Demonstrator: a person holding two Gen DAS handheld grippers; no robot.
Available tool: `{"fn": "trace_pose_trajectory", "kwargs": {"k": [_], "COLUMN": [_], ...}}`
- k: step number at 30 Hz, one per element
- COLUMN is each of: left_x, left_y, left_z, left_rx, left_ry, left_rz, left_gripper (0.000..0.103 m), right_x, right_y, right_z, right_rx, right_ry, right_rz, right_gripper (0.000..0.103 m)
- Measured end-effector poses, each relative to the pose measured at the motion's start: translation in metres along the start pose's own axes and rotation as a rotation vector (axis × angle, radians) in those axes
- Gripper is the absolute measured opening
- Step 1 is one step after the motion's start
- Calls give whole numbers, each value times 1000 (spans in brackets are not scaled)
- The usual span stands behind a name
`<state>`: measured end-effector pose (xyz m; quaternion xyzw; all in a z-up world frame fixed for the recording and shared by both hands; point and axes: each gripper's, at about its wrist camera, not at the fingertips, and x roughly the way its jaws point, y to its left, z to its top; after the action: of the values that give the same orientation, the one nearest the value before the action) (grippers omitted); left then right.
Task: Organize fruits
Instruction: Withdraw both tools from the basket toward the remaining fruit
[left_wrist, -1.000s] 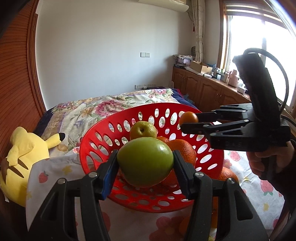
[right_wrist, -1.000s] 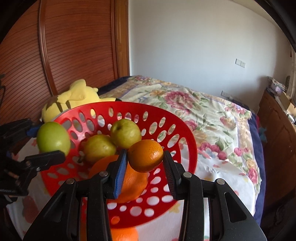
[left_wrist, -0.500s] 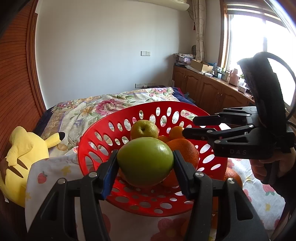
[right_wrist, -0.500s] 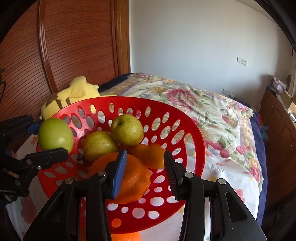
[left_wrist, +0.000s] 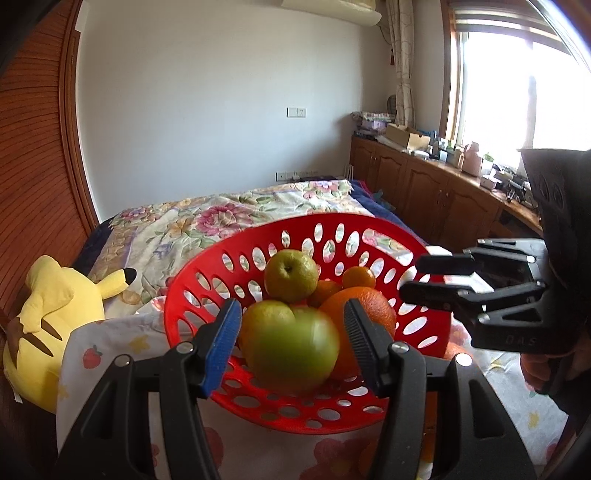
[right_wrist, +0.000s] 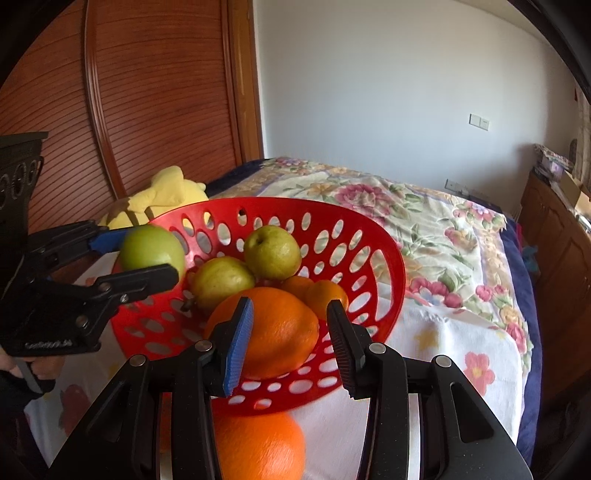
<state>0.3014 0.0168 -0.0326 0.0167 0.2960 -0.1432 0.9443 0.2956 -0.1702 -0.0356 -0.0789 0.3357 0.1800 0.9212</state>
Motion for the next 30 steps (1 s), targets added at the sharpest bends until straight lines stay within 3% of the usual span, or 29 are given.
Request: {"fn": "trace_pose_trajectory", "kwargs": {"k": [8,15,30], "left_x": [-35,-71,-84], "left_y": [-10,-26,-54], "left_z": [-11,-46,-108], "left_rx": [3,6,-31], "left_ry": [-23,-28,23], "left_rz": [2,4,-37], "left_gripper": [60,63,64], "right_x": [-31,-57,-90], "right_y": [8,20,44], "right_z": [-15,-38,-93], "right_rx": [25,50,122], "right_ry": [-30,-40,-44], "right_rz": [-4,-18,-34], "right_gripper": [42,47,52]}}
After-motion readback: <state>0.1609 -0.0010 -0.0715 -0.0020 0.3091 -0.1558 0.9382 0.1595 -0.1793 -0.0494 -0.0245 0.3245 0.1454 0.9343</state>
